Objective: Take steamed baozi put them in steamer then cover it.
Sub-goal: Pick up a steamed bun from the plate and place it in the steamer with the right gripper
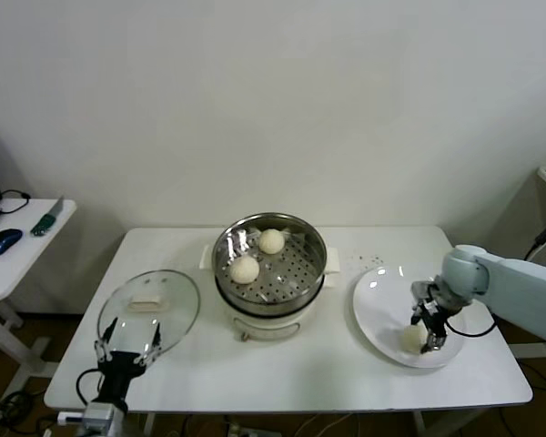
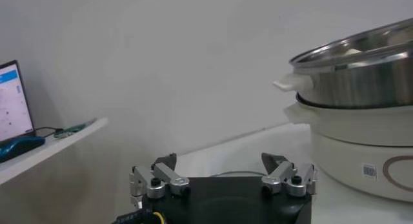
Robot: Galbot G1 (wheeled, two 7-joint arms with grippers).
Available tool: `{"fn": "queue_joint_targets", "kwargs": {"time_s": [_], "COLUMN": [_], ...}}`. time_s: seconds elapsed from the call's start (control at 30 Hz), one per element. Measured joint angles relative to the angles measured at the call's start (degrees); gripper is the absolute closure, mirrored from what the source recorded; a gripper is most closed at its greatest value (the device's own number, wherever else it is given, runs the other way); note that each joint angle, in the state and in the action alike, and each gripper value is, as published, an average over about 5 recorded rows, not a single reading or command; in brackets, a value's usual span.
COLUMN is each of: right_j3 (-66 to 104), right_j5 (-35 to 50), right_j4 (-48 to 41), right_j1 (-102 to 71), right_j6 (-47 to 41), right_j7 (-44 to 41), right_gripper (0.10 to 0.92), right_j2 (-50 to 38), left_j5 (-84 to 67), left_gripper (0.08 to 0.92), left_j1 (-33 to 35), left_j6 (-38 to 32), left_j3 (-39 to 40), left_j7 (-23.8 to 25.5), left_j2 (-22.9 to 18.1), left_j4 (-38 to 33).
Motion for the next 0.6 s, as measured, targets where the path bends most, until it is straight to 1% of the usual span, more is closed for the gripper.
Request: {"fn": "queue_joint_targets", "kwargs": {"time_s": [0.3, 0.6], "right_j3": [-7.7, -13.3], "right_j5": [-1.3, -1.3], "right_j4": [2.5, 1.6], "right_j1": [14.6, 30.0], "right_j6": [9.7, 22.8], "right_j7": [-2.3, -3.7], "right_gripper": [0.353, 0.345], "right_j2": [4.1, 13.3], "left_j5": [0.5, 0.7], "left_gripper": [0.177, 0.177], "left_j1": [0.2, 0.7], "left_j6": [0.2, 0.4], "left_j3": [0.7, 1.4], "left_j7": [0.0, 0.4], "left_j2": [-0.1, 0.0], "left_j4": [-0.5, -0.7]}}
